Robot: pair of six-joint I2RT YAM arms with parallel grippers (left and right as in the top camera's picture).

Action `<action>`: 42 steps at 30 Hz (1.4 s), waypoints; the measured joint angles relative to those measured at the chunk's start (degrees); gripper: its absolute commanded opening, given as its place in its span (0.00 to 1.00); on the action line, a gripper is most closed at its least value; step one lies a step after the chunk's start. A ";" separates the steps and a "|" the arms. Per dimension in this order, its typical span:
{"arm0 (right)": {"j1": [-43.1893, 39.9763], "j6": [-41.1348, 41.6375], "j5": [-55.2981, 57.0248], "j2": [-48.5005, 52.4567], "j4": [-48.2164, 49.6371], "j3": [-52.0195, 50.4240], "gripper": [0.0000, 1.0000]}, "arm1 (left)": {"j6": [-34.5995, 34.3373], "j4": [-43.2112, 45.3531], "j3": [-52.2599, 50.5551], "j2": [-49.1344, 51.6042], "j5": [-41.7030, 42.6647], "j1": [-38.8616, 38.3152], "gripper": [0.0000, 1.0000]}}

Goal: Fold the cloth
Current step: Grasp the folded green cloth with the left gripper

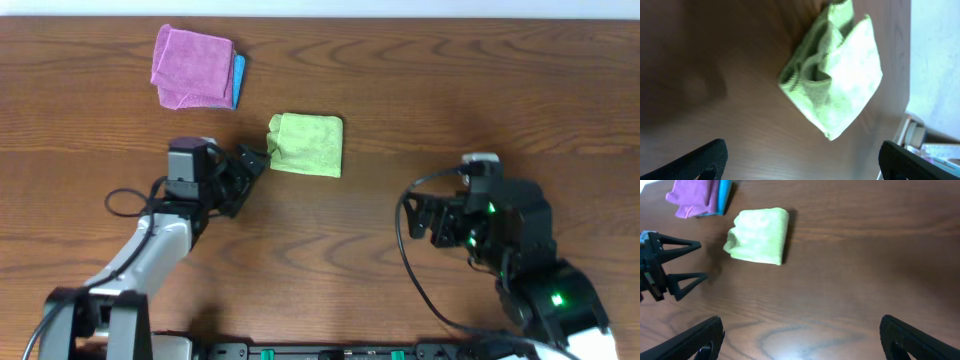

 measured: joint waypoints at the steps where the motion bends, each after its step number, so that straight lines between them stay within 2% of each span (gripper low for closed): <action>1: -0.39 0.50 0.00 -1.14 -0.39 -0.63 0.99 | -0.50 2.05 0.00 1.22 0.04 -0.85 0.98; 6: -0.92 1.95 -0.44 -4.98 -2.36 -1.40 0.99 | -3.85 11.69 -0.17 7.87 0.07 -4.22 0.98; 11: -0.92 2.36 -0.66 -5.16 -4.92 -1.46 0.99 | -6.16 17.27 -0.20 12.22 -0.37 -4.85 0.97; 21: -0.92 2.36 -0.68 -5.18 -5.73 -1.46 0.99 | -8.81 22.21 -0.20 14.78 -3.52 -6.54 0.94; 28: -0.92 2.36 -0.68 -5.18 -5.73 -1.46 0.99 | -10.29 24.41 -0.15 15.87 -7.78 -8.94 0.87; 33: -0.92 2.36 -0.68 -5.18 -5.73 -1.46 0.99 | -11.32 29.07 0.15 18.29 -10.58 -10.23 0.82; 38: -0.92 2.36 -0.70 -5.18 -5.75 -1.49 0.99 | -12.48 34.67 0.94 22.16 -12.31 -10.93 0.66; 42: -0.92 2.36 -0.72 -5.18 -5.73 -1.49 0.99 | -12.87 38.27 1.38 25.44 -13.03 -11.06 0.35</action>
